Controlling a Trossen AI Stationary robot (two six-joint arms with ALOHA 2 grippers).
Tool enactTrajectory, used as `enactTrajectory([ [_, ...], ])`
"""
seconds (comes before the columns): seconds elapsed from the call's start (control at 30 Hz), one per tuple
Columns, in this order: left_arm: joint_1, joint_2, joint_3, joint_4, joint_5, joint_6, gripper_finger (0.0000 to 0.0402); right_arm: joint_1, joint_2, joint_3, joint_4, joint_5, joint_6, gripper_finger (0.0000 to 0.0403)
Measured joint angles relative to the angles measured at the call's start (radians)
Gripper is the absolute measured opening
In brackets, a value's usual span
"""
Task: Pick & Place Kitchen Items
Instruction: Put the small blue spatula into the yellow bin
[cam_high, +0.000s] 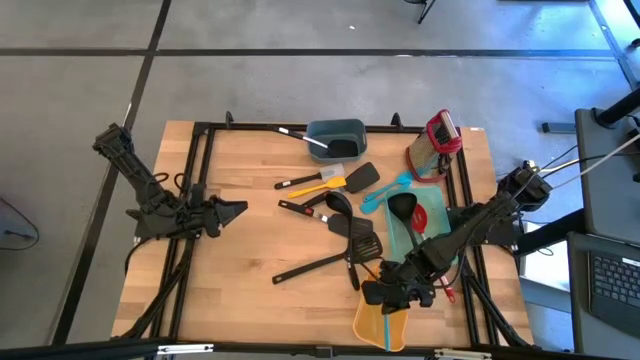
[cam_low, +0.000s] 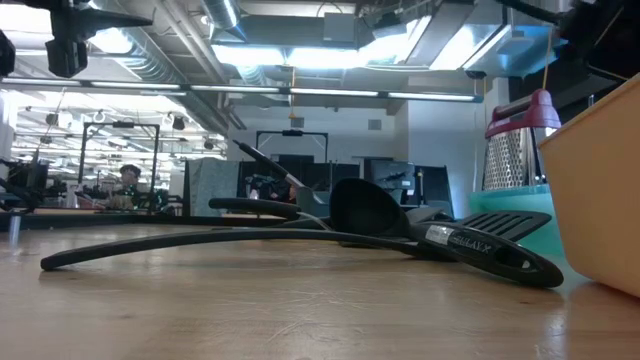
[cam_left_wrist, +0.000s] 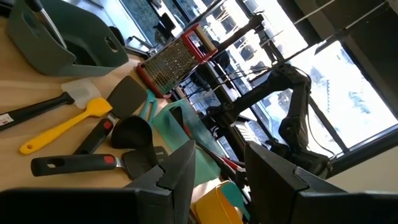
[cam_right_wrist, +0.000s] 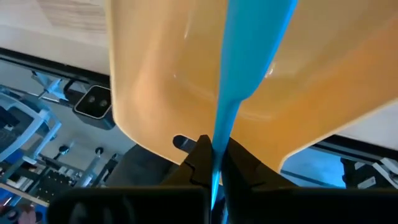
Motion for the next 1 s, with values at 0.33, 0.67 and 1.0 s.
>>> enactTrajectory([
  [0.33, 0.000, 0.000, 0.000, 0.000, -0.002, 0.014, 0.0132, -0.043, 0.000, 0.000, 0.022, -0.076, -0.059, 0.0013],
  [0.67, 0.000, 0.000, 0.000, 0.000, -0.013, 0.030, 0.0132, -0.048, 0.034, 0.000, 0.062, -0.170, -0.047, 0.0013],
  [1.0, 0.000, 0.000, 0.000, 0.003, -0.023, 0.038, 0.0132, -0.069, 0.089, 0.001, 0.075, -0.146, -0.039, 0.0020],
])
